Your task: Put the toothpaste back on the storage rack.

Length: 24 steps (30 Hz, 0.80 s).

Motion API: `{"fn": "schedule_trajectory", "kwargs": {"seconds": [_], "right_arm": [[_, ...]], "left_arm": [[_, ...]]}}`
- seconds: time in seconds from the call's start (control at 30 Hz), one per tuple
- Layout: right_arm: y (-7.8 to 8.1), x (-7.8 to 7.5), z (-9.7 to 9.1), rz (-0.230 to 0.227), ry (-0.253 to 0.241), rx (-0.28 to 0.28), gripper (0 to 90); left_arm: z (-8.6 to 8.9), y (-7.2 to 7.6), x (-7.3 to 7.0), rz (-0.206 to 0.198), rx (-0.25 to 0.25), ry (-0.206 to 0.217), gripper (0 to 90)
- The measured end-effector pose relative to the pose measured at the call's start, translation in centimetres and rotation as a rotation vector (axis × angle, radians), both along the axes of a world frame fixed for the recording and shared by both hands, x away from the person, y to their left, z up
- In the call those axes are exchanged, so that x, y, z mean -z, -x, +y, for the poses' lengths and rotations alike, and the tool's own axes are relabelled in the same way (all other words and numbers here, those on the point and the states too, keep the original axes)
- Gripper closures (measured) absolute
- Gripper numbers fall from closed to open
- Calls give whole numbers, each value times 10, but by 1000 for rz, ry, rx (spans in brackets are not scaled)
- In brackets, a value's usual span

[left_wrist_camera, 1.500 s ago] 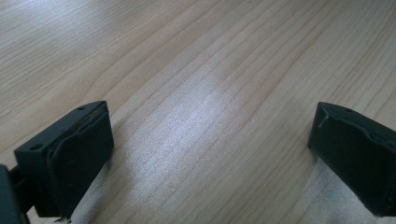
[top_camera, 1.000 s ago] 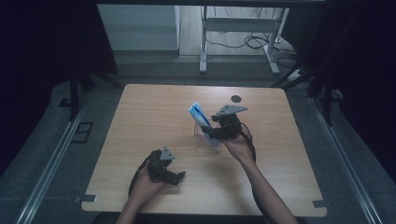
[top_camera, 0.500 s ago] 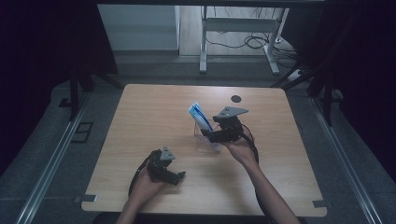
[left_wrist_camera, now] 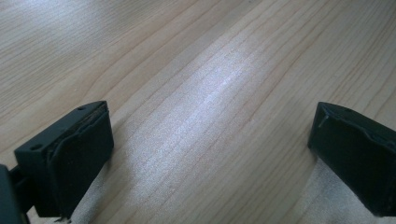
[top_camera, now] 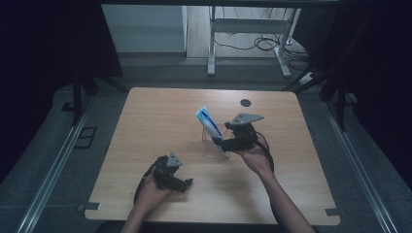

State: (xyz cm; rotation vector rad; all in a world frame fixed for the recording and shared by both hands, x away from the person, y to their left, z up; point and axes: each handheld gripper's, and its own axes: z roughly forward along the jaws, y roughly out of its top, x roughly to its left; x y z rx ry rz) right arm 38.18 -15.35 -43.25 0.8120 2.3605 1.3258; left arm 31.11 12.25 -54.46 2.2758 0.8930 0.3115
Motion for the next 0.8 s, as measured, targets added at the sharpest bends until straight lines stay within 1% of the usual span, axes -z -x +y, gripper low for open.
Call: {"fn": "schedule_trajectory", "kwargs": {"seconds": [0.17, 0.6, 0.8], "right_arm": [[2, 2, -4, 3, 8, -1, 204], [8, 4, -16, 7, -10, 3, 183], [11, 6, -21, 20, -15, 3, 162]], "left_arm": [[0, 0, 0, 0, 0, 0, 1], [0, 0, 0, 0, 0, 0, 1], [0, 0, 0, 0, 0, 0, 1]]}}
